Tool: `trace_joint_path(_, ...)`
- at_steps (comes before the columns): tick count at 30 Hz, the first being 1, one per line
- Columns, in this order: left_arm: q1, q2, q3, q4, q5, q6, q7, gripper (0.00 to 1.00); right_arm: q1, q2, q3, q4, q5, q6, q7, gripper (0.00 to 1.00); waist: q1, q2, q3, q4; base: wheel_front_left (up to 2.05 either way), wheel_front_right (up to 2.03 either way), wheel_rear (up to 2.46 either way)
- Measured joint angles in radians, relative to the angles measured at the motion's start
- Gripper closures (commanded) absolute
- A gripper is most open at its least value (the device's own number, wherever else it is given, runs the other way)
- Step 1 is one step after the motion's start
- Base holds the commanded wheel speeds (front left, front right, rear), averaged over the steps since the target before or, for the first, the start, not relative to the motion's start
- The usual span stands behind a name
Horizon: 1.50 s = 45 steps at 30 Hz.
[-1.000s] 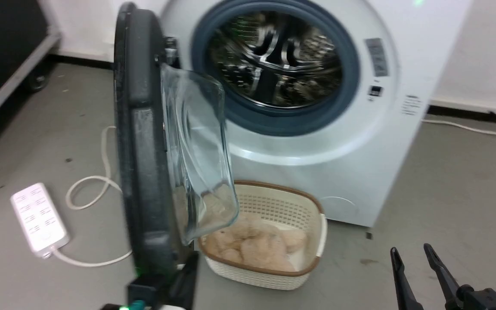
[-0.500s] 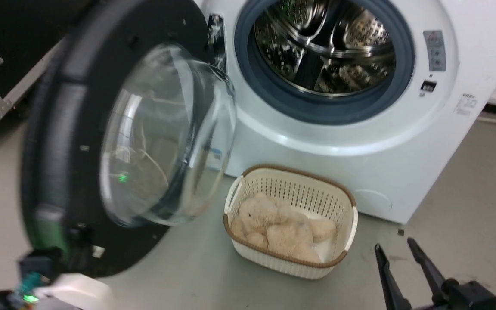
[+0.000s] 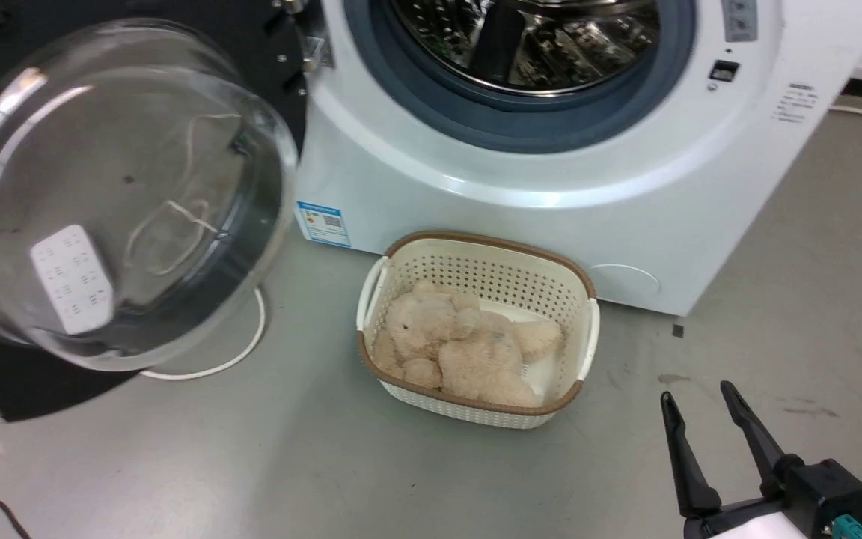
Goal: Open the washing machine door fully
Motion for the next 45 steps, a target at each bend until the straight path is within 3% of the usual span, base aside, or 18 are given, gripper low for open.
trace_joint_path(6,-0.046,0.033,0.024,0.120,-0.011,-0.014,-0.056,1.00,-0.006,0.000,-0.016,0.015,0.001,0.000,-0.003,0.00,-0.0002,0.0000,-0.009,-0.022,0.00,0.00,0.00)
trace_joint_path(12,-0.045,0.005,-0.012,0.138,-0.002,-0.043,-0.136,1.00,-0.007,0.000,-0.023,0.019,0.000,0.000,-0.013,0.00,-0.0002,0.0000,-0.047,-0.024,0.00,0.00,0.00)
trace_joint_path(17,-0.001,-0.072,-0.058,0.036,0.016,-0.042,-0.232,1.00,-0.007,0.001,-0.053,0.019,0.000,0.000,-0.023,0.00,-0.0003,0.0000,-0.096,-0.027,0.00,0.00,0.00)
trace_joint_path(24,0.146,-0.222,-0.151,-0.196,0.036,0.001,-0.264,1.00,-0.003,0.001,-0.077,0.005,-0.025,0.000,-0.027,0.00,-0.0004,0.0000,-0.163,-0.057,0.00,0.00,0.00)
trace_joint_path(33,0.269,-0.325,-0.278,-0.304,0.078,0.033,-0.265,1.00,0.016,0.001,-0.102,-0.019,-0.023,0.000,-0.011,0.00,-0.0003,0.0000,-0.194,-0.133,0.00,0.00,0.00)
trace_joint_path(34,0.278,-0.332,-0.291,-0.303,0.079,0.032,-0.267,0.65,0.023,0.001,-0.100,-0.019,-0.022,0.000,-0.010,0.00,-0.0003,0.0000,-0.195,-0.141,0.00,0.00,0.00)
trace_joint_path(35,0.285,-0.337,-0.303,-0.299,0.086,0.033,-0.267,0.23,0.030,0.001,-0.099,-0.018,-0.017,0.000,-0.010,0.00,-0.0003,0.0001,-0.196,-0.148,0.00,0.00,0.00)
trace_joint_path(36,0.291,-0.339,-0.315,-0.294,0.094,0.032,-0.268,0.00,0.037,0.001,-0.100,-0.018,-0.014,0.000,-0.009,0.00,-0.0003,0.0000,-0.197,-0.154,0.00,0.00,0.00)
trace_joint_path(45,0.325,-0.356,-0.387,-0.241,0.146,0.048,-0.263,0.00,0.055,0.001,-0.089,-0.001,-0.007,0.000,0.000,0.00,-0.0003,0.0000,-0.196,-0.185,0.00,0.00,0.00)
